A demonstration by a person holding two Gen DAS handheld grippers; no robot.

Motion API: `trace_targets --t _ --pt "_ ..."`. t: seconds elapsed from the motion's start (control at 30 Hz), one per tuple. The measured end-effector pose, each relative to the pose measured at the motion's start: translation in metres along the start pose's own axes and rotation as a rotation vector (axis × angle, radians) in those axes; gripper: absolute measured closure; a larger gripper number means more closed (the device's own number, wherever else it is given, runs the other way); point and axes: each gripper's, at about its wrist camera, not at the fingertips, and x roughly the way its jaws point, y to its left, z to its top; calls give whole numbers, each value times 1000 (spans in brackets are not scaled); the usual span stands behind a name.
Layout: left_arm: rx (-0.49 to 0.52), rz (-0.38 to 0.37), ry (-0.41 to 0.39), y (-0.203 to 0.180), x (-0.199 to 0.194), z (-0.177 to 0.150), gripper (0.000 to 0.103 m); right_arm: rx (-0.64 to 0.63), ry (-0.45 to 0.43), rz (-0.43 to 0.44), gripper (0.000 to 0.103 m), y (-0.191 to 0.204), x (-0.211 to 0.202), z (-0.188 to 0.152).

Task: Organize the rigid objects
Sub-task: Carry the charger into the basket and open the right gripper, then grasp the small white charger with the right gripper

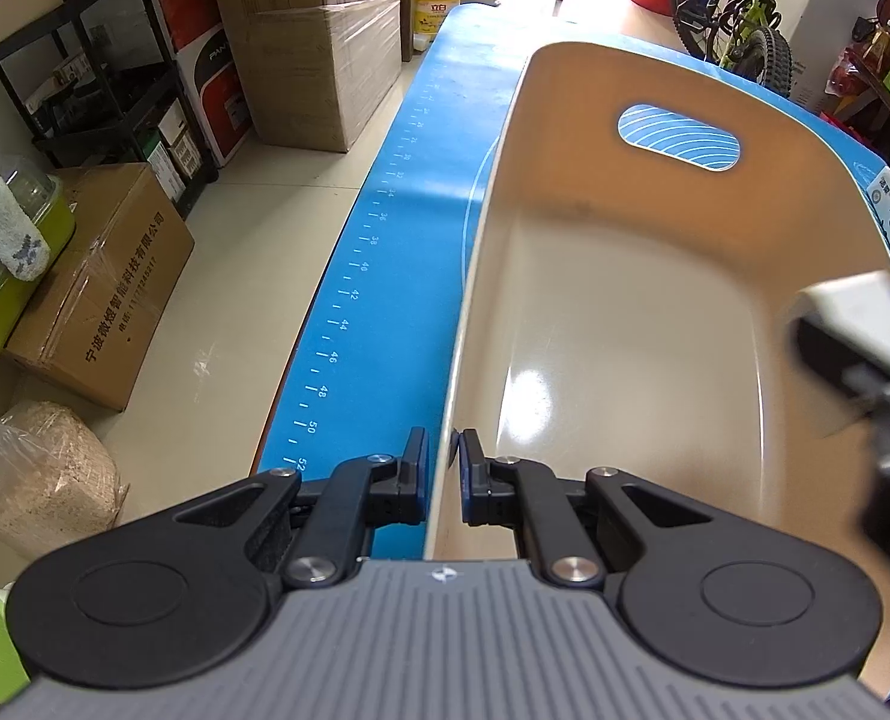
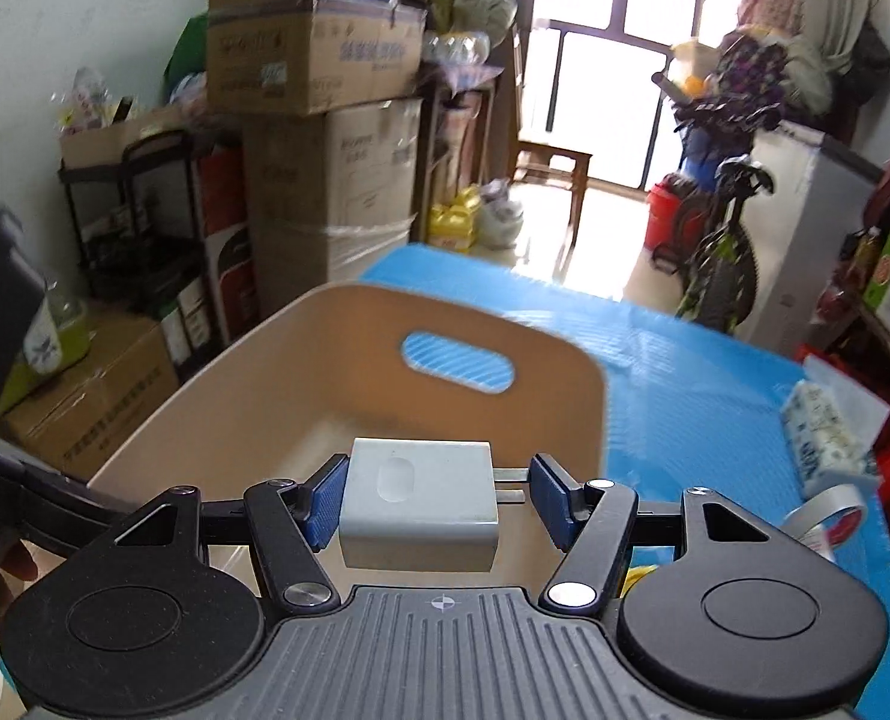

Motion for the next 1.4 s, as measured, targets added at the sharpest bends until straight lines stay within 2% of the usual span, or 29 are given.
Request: trace_targets --t 0.3,0.47,0.63,0.73,0.83,0.93,1.03,1.23,1.4 --pt "3 2 3 -1 0 -1 91 -28 210 47 36 11 43 -6" --pt "2 1 3 -1 1 -1 91 -68 300 41 36 19 55 -3" --pt "2 1 4 -1 1 -1 91 -50 369 52 35 17 60 -2" --pt "1 1 4 -2 1 -1 91 -49 370 58 34 16 59 -2" --pt "4 -1 11 -2 3 -1 94 -41 335 52 33 13 52 -1" --pt "4 -1 13 -2 3 0 94 -15 292 70 33 5 40 6" --pt "2 -2 14 -2 3 0 94 -3 220 47 27 -6 20 15" --pt "1 -3 14 -1 3 0 94 72 122 8 24 -51 -19 22" --pt "2 -4 14 -1 3 0 94 112 106 -72 24 -93 -34 5"
